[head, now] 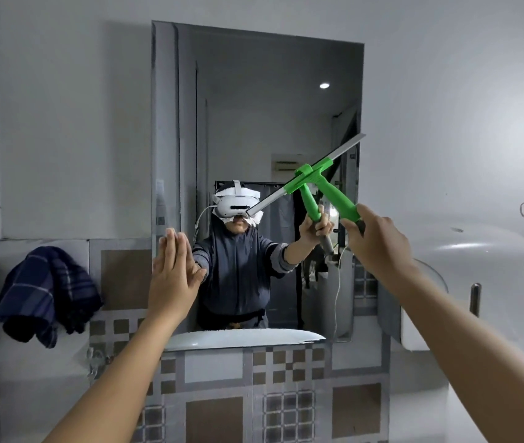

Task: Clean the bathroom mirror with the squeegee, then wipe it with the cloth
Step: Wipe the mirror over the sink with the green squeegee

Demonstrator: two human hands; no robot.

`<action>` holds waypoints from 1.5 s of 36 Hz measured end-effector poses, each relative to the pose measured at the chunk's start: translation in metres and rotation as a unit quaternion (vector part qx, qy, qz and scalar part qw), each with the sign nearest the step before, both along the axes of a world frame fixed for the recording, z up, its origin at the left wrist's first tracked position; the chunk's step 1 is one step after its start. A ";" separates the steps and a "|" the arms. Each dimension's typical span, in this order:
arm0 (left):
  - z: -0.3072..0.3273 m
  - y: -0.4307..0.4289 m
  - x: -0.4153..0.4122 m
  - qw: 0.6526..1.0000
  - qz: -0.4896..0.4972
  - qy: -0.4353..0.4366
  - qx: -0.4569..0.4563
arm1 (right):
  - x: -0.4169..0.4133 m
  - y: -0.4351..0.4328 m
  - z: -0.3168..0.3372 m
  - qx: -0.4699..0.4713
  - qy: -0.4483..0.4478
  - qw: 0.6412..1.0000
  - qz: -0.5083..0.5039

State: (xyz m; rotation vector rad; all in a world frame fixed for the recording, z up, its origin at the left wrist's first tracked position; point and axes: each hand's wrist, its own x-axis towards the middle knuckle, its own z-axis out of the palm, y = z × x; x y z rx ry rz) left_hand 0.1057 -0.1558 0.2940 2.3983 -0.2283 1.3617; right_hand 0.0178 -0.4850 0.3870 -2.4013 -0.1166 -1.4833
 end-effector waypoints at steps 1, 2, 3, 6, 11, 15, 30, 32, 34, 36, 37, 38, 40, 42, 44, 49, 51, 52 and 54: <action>0.000 0.000 -0.001 1.000 -0.002 -0.001 -0.001 | 0.001 0.003 -0.004 0.012 -0.001 1.000 0.007; 0.000 0.000 -0.001 1.000 -0.005 -0.002 -0.002 | 0.001 0.005 -0.007 0.024 -0.002 1.000 0.012; 0.000 0.000 -0.002 1.000 -0.007 -0.003 -0.004 | 0.002 0.007 -0.010 0.036 -0.002 0.999 0.014; 0.001 -0.001 -0.004 1.000 -0.013 -0.008 -0.010 | 0.001 0.015 -0.017 0.070 0.008 0.997 0.013; 0.001 -0.001 -0.003 1.000 -0.021 -0.011 -0.012 | -0.003 0.036 -0.028 0.139 0.027 0.989 0.035; 0.000 0.001 -0.005 0.999 -0.029 -0.007 -0.019 | -0.002 0.055 -0.043 0.203 0.026 0.977 0.052; -0.016 0.038 -0.007 0.998 -0.052 -0.010 -0.019 | 0.000 0.174 -0.067 0.399 0.015 0.907 0.130; -0.013 0.033 -0.008 0.998 -0.062 -0.016 -0.021 | 0.000 0.183 -0.066 0.430 -0.009 0.889 0.157; -0.013 0.027 -0.009 0.998 -0.062 -0.024 -0.019 | -0.003 0.191 -0.064 0.455 -0.022 0.873 0.175; -0.014 0.021 -0.008 0.998 -0.059 -0.028 -0.010 | -0.005 0.196 -0.062 0.467 -0.026 0.864 0.185; -0.015 0.017 -0.008 0.998 -0.063 -0.026 -0.004 | -0.005 0.197 -0.062 0.467 -0.030 0.863 0.188; -0.017 0.012 -0.008 0.997 -0.069 -0.021 0.002 | -0.005 0.199 -0.062 0.467 -0.039 0.863 0.191; -0.022 0.005 -0.009 0.997 -0.079 -0.015 0.015 | -0.005 0.202 -0.063 0.467 -0.057 0.862 0.191; -0.027 0.004 -0.009 0.997 -0.076 -0.010 0.022 | -0.003 0.211 -0.064 0.472 -0.064 0.856 0.198; -0.031 0.012 -0.006 0.998 -0.067 -0.006 0.020 | -0.002 0.226 -0.064 0.472 -0.062 0.854 0.208; -0.043 0.021 -0.004 0.998 -0.065 -0.006 0.026 | 0.003 0.243 -0.066 0.429 -0.057 0.877 0.210; -0.045 0.021 -0.004 0.997 -0.065 -0.013 0.029 | 0.007 0.245 -0.068 0.398 -0.051 0.893 0.202; -0.046 0.021 -0.005 0.997 -0.065 -0.017 0.029 | 0.009 0.246 -0.069 0.380 -0.047 0.903 0.197; -0.048 0.019 -0.006 0.998 -0.061 -0.021 0.024 | 0.013 0.247 -0.072 0.335 -0.040 0.922 0.192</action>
